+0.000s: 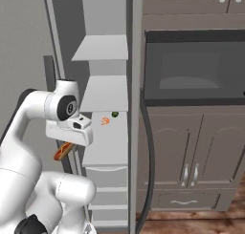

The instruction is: Store the hot dog in the freezer for long-term storage. Close the freezer door after placing the cooked food.

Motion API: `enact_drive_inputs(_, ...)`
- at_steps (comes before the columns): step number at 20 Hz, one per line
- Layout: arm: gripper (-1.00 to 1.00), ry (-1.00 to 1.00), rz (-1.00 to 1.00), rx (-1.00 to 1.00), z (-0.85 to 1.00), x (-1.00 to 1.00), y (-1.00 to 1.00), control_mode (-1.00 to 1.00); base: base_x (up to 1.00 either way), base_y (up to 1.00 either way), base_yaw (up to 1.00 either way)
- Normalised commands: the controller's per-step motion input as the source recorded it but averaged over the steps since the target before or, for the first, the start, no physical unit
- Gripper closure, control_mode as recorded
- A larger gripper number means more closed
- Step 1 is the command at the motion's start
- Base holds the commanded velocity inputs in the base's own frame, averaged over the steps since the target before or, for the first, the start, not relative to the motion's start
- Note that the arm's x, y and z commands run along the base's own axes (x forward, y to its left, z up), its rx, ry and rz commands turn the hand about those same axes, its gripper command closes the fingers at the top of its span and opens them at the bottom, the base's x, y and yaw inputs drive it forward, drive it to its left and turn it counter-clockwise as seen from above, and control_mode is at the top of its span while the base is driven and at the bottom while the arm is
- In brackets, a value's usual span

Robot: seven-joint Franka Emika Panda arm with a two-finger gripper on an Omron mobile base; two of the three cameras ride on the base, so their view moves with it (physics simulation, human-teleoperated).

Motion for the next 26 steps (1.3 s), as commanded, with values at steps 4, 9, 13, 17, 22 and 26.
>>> enact_drive_inputs(4,1.0,-0.1,-0.09,-0.02,0.02,0.14,-0.22,-1.0,0.0,0.0,0.0)
enact_drive_inputs(9,1.0,-0.16,-0.09,-0.01,0.01,0.2,-0.24,-1.0,0.0,0.0,0.0)
enact_drive_inputs(13,1.0,-0.21,0.0,0.0,0.0,0.51,-0.17,-1.0,0.0,0.0,0.0)
enact_drive_inputs(17,1.0,-0.17,0.0,0.0,0.0,0.66,0.06,-1.0,0.0,0.0,0.0)
enact_drive_inputs(22,1.0,-0.01,0.0,0.0,0.01,0.77,0.03,-1.0,0.0,0.0,0.0)
enact_drive_inputs(26,1.0,0.0,0.0,0.01,0.0,0.48,0.0,-1.0,0.0,0.0,0.0)
